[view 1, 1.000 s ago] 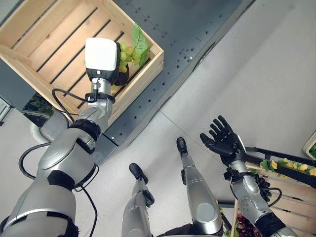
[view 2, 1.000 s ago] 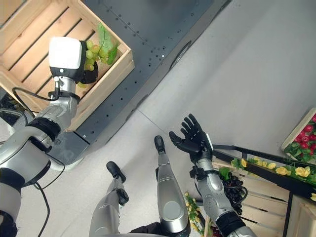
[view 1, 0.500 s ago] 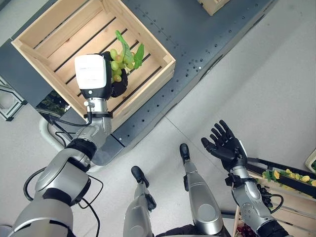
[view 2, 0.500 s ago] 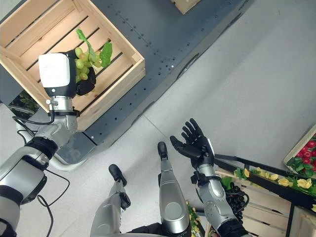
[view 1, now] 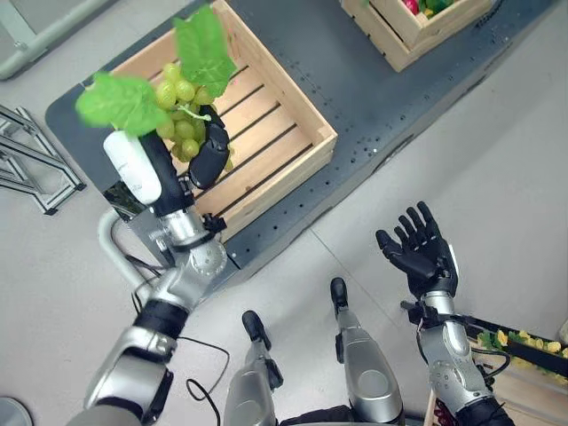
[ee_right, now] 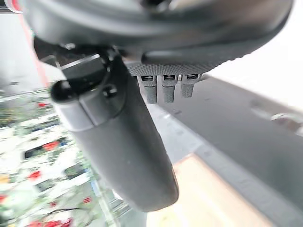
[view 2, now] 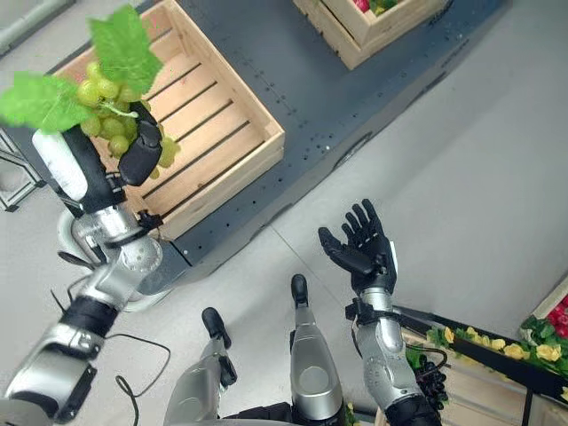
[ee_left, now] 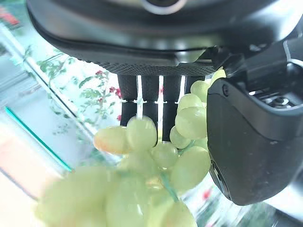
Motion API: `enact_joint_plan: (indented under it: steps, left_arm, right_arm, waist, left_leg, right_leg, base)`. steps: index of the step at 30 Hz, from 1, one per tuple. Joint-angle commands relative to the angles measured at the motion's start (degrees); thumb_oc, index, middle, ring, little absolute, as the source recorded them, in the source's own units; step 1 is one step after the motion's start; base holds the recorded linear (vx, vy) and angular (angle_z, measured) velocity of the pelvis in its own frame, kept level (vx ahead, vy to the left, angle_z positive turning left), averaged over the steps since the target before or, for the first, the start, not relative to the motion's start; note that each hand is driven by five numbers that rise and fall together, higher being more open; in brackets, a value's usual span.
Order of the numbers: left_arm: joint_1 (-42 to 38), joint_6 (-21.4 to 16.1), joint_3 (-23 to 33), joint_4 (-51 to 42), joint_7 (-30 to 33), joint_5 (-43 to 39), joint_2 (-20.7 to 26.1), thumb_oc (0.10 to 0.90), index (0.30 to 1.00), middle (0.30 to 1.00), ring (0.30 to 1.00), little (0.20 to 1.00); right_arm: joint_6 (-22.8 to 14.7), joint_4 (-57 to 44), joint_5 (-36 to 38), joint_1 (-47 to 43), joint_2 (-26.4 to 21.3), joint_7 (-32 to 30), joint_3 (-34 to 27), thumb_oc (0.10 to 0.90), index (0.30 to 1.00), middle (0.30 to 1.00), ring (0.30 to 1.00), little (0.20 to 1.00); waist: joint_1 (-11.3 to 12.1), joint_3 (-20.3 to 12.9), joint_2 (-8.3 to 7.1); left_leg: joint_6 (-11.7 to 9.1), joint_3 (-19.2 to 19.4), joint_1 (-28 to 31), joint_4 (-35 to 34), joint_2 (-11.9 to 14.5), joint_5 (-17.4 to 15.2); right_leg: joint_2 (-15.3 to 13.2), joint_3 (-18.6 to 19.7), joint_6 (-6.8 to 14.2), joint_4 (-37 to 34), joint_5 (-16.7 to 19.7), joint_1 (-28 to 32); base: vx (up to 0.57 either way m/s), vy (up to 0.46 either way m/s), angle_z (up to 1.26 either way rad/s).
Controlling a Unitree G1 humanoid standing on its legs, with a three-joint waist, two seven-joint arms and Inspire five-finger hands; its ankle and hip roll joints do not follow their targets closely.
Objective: Pick up the fruits from the basket on one side to the basket on the other side
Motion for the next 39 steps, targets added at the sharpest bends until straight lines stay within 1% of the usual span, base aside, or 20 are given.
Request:
enact_joint_plan:
  steps: [1, 2, 5, 7, 8, 9, 10, 11, 12, 15, 16, 17, 18, 20, 24, 27, 29, 30, 35, 39]
  left_arm:
    - [-1.0, -10.3, 2.4, -4.5, 0.0, -5.3, -0.7, 0.4, 0.3, 0.3, 0.3, 0.3]
    - [0.4, -12.4, 2.1, -7.2, -4.5, -10.4, -1.6, 0.4, 0.3, 0.3, 0.3, 0.3]
    - [5.2, -14.8, 2.2, -13.7, -15.6, -21.4, -3.4, 0.4, 0.3, 0.3, 0.3, 0.3]
    - [7.1, -15.2, 2.3, -15.4, -19.5, -25.2, -4.3, 0.4, 0.3, 0.3, 0.3, 0.3]
    - [9.4, -15.8, 2.4, -17.4, -26.6, -31.9, -5.2, 0.4, 0.3, 0.3, 0.3, 0.3]
    - [10.7, -15.4, 2.4, -18.6, -29.5, -34.2, -5.9, 0.4, 0.3, 0.3, 0.3, 0.3]
    - [11.1, -15.1, 2.3, -19.1, -30.3, -34.7, -6.2, 0.4, 0.3, 0.3, 0.3, 0.3]
    - [12.8, -14.1, 1.7, -20.6, -36.3, -40.0, -6.7, 0.4, 0.3, 0.3, 0.3, 0.3]
    - [13.5, -13.6, 1.5, -21.0, -39.0, -42.1, -6.9, 0.4, 0.3, 0.3, 0.3, 0.3]
    - [14.8, -11.2, 0.7, -22.1, -45.4, -45.7, -7.0, 0.4, 0.3, 0.3, 0.3, 0.3]
    - [14.9, -10.8, 0.5, -22.1, -45.9, -45.6, -7.0, 0.4, 0.3, 0.3, 0.3, 0.3]
    - [15.3, -8.6, 0.1, -22.3, -48.4, -46.9, -6.7, 0.4, 0.3, 0.3, 0.3, 0.3]
    - [15.3, -8.4, 0.1, -22.3, -48.6, -47.1, -6.7, 0.4, 0.3, 0.3, 0.3, 0.3]
    - [15.6, -6.1, -0.6, -22.6, -51.0, -47.7, -6.3, 0.4, 0.3, 0.3, 0.3, 0.3]
    - [15.7, -4.2, -1.2, -22.7, -52.6, -46.4, -5.8, 0.4, 0.3, 0.3, 0.3, 0.3]
    - [16.1, -2.7, -2.5, -22.9, -54.3, -47.2, -5.8, 0.4, 0.3, 0.3, 0.3, 0.3]
    - [16.4, -2.5, -2.7, -23.2, -54.7, -47.6, -5.7, 0.4, 0.3, 0.3, 0.3, 0.3]
    - [16.6, -2.4, -3.0, -23.7, -55.1, -47.8, -5.5, 0.4, 0.3, 0.3, 0.3, 0.3]
    - [16.7, -3.3, -4.4, -24.4, -56.5, -48.4, -5.0, 0.4, 0.3, 0.3, 0.3, 0.3]
    - [16.4, -2.3, -5.6, -25.6, -60.4, -51.9, -4.9, 0.4, 0.3, 0.3, 0.3, 0.3]
  right_arm:
    - [-6.1, -5.0, -5.5, 2.7, 0.7, -0.5, -2.5, 0.8, 0.9, 0.9, 0.9, 0.9]
    - [-6.3, -6.2, -7.0, 2.5, 1.0, -0.2, -2.9, 0.8, 0.9, 0.9, 0.9, 0.9]
    - [-4.1, -11.2, -8.2, 1.7, 0.6, 1.1, -3.6, 0.8, 0.9, 0.9, 0.9, 0.9]
    - [-3.6, -12.3, -8.5, 1.4, 0.6, 2.6, -3.8, 0.8, 0.9, 0.9, 0.9, 0.9]
    - [-2.6, -13.7, -8.9, 0.9, 0.7, 4.9, -3.8, 0.8, 0.9, 0.9, 0.9, 0.9]
    - [-1.8, -14.8, -9.3, 0.4, 0.8, 5.7, -3.7, 0.8, 0.9, 0.9, 0.9, 0.9]
    - [-1.3, -15.3, -9.6, 0.1, 0.9, 5.9, -3.5, 0.8, 0.9, 0.9, 0.9, 0.9]
    - [-0.3, -16.6, -10.1, -0.9, 0.6, 7.2, -2.8, 0.8, 0.9, 0.9, 0.9, 0.9]
    - [0.2, -17.1, -10.1, -1.4, 0.4, 8.5, -2.6, 0.8, 0.9, 0.9, 0.9, 0.9]
    - [2.0, -18.5, -8.8, -3.1, -0.9, 12.6, -2.0, 0.8, 0.9, 0.9, 0.9, 0.9]
    - [2.1, -18.5, -8.6, -3.3, -1.0, 12.8, -1.9, 0.8, 0.9, 0.9, 0.9, 0.9]
    - [2.5, -18.5, -7.9, -4.1, -1.5, 14.5, -1.7, 0.8, 0.9, 0.9, 0.9, 0.9]
    - [2.5, -18.5, -7.8, -4.1, -1.6, 14.6, -1.7, 0.8, 0.9, 0.9, 0.9, 0.9]
    - [4.0, -19.6, -6.9, -4.9, -2.1, 16.5, -1.3, 0.8, 0.9, 0.9, 0.9, 0.9]
    - [6.0, -19.9, -5.2, -5.4, -1.7, 19.4, -0.5, 0.8, 0.9, 0.9, 0.9, 0.9]
    - [9.5, -19.8, -3.8, -5.5, -0.8, 22.5, 1.8, 0.8, 0.9, 0.9, 0.9, 0.9]
    - [10.6, -19.6, -3.6, -5.6, -0.8, 22.9, 2.6, 0.8, 0.9, 0.9, 0.9, 0.9]
    - [12.4, -19.3, -2.6, -5.9, -1.0, 23.0, 3.7, 0.8, 0.9, 0.9, 0.9, 0.9]
    - [12.0, -16.9, -1.6, -6.3, -1.3, 23.9, 6.2, 0.8, 0.9, 0.9, 0.9, 0.9]
    - [11.6, -15.4, -2.3, -6.7, -1.4, 22.4, 7.1, 0.8, 0.9, 0.9, 0.9, 0.9]
  waist:
    - [-0.2, -13.5, 0.09]
    - [0.1, -14.3, 0.23]
    - [1.1, -15.9, 0.64]
    - [1.5, -16.5, 0.78]
    - [2.3, -17.4, 0.85]
    - [3.0, -17.8, 0.87]
    - [3.2, -18.0, 0.89]
    - [4.2, -18.9, 0.89]
    - [4.7, -19.3, 0.84]
    - [6.0, -20.6, 0.77]
    - [6.2, -20.8, 0.76]
    - [6.7, -21.8, 0.7]
    - [6.7, -21.9, 0.69]
    - [7.0, -23.2, 0.68]
    - [7.2, -24.0, 0.76]
    - [7.7, -24.9, 0.71]
    - [7.8, -25.1, 0.62]
    - [8.0, -25.2, 0.5]
    - [8.3, -25.4, 0.27]
    - [8.4, -25.7, 0.15]
  left_leg:
    - [0.4, -2.6, -1.1, 1.2, 0.0, -2.0]
    - [0.6, -2.5, -0.6, 1.7, -0.4, -2.7]
    - [1.1, -2.6, 0.8, 2.6, -0.9, -3.7]
    - [1.2, -2.5, 1.6, 2.3, -1.0, -3.9]
    - [1.4, -3.1, 2.6, 1.6, -1.2, -4.0]
    - [1.4, -4.0, 3.0, 1.1, -1.4, -3.9]
    - [1.5, -4.2, 3.2, 0.9, -1.4, -3.9]
    - [1.5, -5.4, 3.6, 0.4, -1.6, -3.8]
    - [1.5, -6.1, 3.8, 0.3, -1.6, -3.8]
    - [1.6, -7.9, 4.1, 0.1, -2.1, -3.8]
    - [1.6, -8.0, 4.2, 0.1, -2.1, -3.9]
    - [1.6, -7.7, 4.7, 0.1, -2.0, -4.1]
    - [1.6, -7.6, 4.8, 0.1, -2.0, -4.1]
    - [1.6, -6.2, 5.6, 0.1, -1.6, -4.5]
    - [1.6, -4.6, 6.7, 0.1, -1.2, -5.1]
    - [1.9, -4.8, 7.1, 0.1, -1.4, -5.9]
    - [1.9, -4.8, 7.2, 0.1, -1.5, -6.0]
    - [2.0, -4.8, 7.4, 0.1, -1.6, -6.2]
    - [2.2, -4.6, 7.7, 0.1, -1.8, -6.6]
    - [2.4, -4.6, 8.0, 0.1, -1.8, -7.0]
  right_leg:
    - [0.7, 0.9, -1.8, 1.2, -3.8, 0.3]
    - [0.5, 0.9, -1.7, 1.0, -3.7, 0.9]
    - [0.2, 1.2, -1.6, 1.0, -3.9, 2.6]
    - [0.1, 1.2, -1.6, 0.6, -4.1, 3.4]
    - [0.2, 1.1, -1.5, 0.0, -4.2, 4.5]
    - [0.2, 1.1, -1.5, 0.0, -4.3, 4.7]
    - [0.3, 1.1, -1.5, 0.0, -4.4, 4.8]
    - [0.5, 1.0, -1.6, 0.0, -4.5, 5.3]
    - [0.6, 1.0, -1.6, 0.0, -4.5, 5.4]
    - [0.7, 1.1, -1.5, 0.0, -4.4, 6.0]
    - [0.7, 1.0, -1.4, 0.0, -4.4, 6.1]
    - [0.5, 0.6, -1.2, 0.0, -4.5, 6.5]
    - [0.4, 0.5, -1.2, 0.0, -4.5, 6.5]
    - [-0.2, -0.2, -0.6, 0.0, -4.5, 6.9]
    - [-0.8, -0.7, 0.0, 0.0, -4.4, 7.0]
    - [-1.4, -0.9, 0.7, 0.0, -4.1, 6.9]
    - [-1.5, -0.9, 0.8, 0.0, -4.0, 6.9]
    - [-1.6, -1.0, 0.9, 0.0, -3.8, 6.8]
    - [-1.8, -1.0, 1.2, 0.0, -3.6, 6.8]
    - [-1.9, -1.0, 1.5, 0.0, -3.5, 6.7]
  base:
    - [0.0, 0.0, 0.0]
    - [0.0, 0.0, 0.0]
    - [0.0, -0.001, -0.01]
    - [0.02, -0.034, -0.04]
    - [0.02, -0.074, -0.03]
    - [0.02, -0.074, -0.06]
    - [-0.01, -0.075, -0.12]
    - [-0.01, -0.073, -0.11]
    - [-0.02, -0.074, -0.1]
    - [-0.03, -0.027, 0.01]
    - [-0.01, -0.003, 0.05]
    - [0.01, -0.001, 0.03]
    - [0.0, 0.011, 0.05]
    - [0.0, 0.028, 0.07]
    - [-0.02, 0.035, 0.02]
    - [-0.01, 0.027, 0.01]
    - [0.0, 0.0, 0.0]
    - [0.0, 0.0, 0.0]
    - [0.0, 0.0, 0.0]
    - [0.0, 0.0, 0.0]
